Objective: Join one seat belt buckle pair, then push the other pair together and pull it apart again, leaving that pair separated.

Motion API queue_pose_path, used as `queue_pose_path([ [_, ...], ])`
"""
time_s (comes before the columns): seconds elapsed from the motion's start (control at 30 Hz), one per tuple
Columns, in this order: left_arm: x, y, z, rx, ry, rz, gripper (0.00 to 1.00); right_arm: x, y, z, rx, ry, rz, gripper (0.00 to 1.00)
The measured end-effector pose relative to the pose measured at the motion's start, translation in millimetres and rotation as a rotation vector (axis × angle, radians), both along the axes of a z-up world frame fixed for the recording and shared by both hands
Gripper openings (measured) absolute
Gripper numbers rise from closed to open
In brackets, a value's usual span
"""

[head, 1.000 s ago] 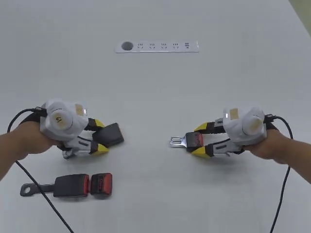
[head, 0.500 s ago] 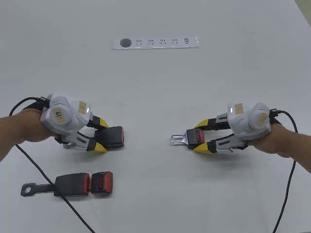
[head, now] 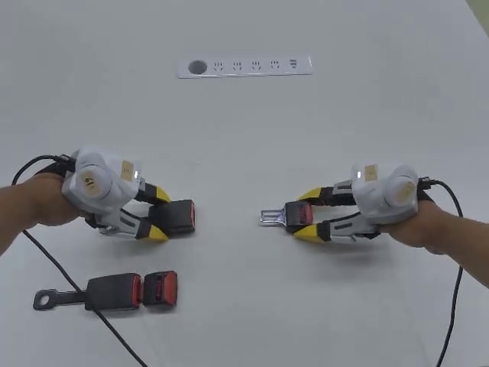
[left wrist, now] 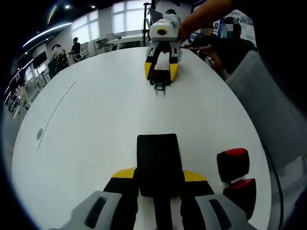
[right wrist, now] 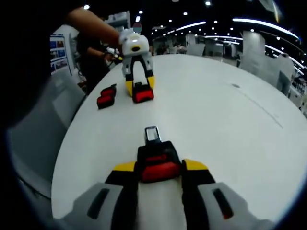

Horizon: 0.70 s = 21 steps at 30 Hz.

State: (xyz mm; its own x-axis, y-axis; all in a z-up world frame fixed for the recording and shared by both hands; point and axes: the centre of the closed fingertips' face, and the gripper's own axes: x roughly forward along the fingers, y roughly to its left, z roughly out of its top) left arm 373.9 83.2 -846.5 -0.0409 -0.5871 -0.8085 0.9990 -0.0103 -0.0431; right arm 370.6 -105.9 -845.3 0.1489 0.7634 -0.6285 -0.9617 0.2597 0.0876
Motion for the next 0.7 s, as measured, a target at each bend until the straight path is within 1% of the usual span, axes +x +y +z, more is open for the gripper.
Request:
queue_pose_path([
  [0.03, -0.1, 0.0, 0.0, 0.0, 0.001, 0.001, 0.34, 0.9, 1.8, -2.4, -0.001, -0.002, -0.001, 0.35],
  [0.1, 0.2, -0.1, -0.2, 0.0, 0.003, 0.004, 0.34, 1.0, 8.1, -2.6, 0.008, -0.002, 0.003, 0.35],
  [0.2, 0.4, -0.2, -0.3, 0.001, 0.003, 0.004, 0.34, 0.6, 24.0, -3.3, 0.021, -0.013, 0.011, 0.35],
  [0.3, 0.3, 0.0, -0.6, 0.0, 0.004, 0.006, 0.34, -0.2, 30.5, -5.2, 0.027, -0.009, 0.017, 0.35],
  [0.47, 0.6, 0.3, -1.1, -0.001, 0.005, 0.007, 0.34, -0.2, 48.1, -7.5, 0.051, -0.01, 0.025, 0.35],
  [0.7, 0.2, 0.5, -1.6, -0.005, 0.007, 0.008, 0.34, -0.1, 64.6, -6.6, 0.07, -0.008, 0.031, 0.35],
])
